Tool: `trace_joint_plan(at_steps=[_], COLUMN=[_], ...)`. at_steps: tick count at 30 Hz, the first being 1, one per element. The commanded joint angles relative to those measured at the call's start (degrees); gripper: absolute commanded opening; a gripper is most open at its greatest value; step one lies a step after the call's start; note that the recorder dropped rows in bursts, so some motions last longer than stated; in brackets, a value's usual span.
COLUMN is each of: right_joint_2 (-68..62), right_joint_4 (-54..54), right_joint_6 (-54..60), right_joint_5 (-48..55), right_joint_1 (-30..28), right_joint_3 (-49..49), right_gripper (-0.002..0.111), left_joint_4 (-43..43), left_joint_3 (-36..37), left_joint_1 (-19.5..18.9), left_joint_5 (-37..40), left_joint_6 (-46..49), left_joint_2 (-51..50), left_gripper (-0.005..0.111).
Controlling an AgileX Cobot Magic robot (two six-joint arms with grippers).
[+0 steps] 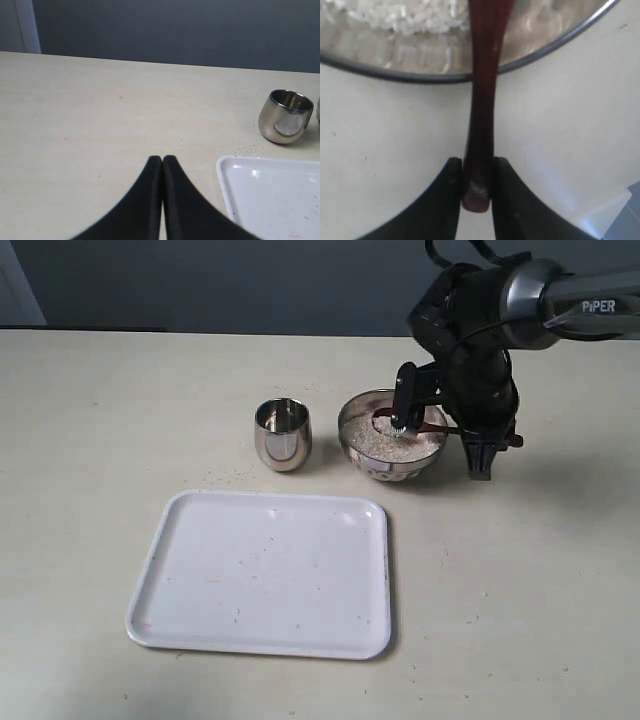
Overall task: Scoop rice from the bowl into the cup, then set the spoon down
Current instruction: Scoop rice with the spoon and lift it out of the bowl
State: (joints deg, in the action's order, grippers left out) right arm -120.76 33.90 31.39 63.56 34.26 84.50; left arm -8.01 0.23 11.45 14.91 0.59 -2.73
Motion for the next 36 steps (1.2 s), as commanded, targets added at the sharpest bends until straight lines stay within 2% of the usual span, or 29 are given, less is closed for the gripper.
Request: trace_joint_plan(at_steps=[1,36], right_joint_2=[1.3,3.3], right_joint_4=[-1.4,-6.3], right_joint_6=[0.5,0.5], right_joint_5=[2.9,6.4], right_joint_1=[-0.4,-0.4], right_joint_3=[0.3,3.7], right_gripper=[0.0,0.0], left_joint_4=[-0.1,0.0], left_joint_3=[-0.2,-0.2], left_joint_1=[0.2,0.2], left_joint_5=[-0.4,-0.4], left_joint_6=[0.0,0.0], left_joint_2=[0.0,0.0], left_gripper=[0.001,0.001])
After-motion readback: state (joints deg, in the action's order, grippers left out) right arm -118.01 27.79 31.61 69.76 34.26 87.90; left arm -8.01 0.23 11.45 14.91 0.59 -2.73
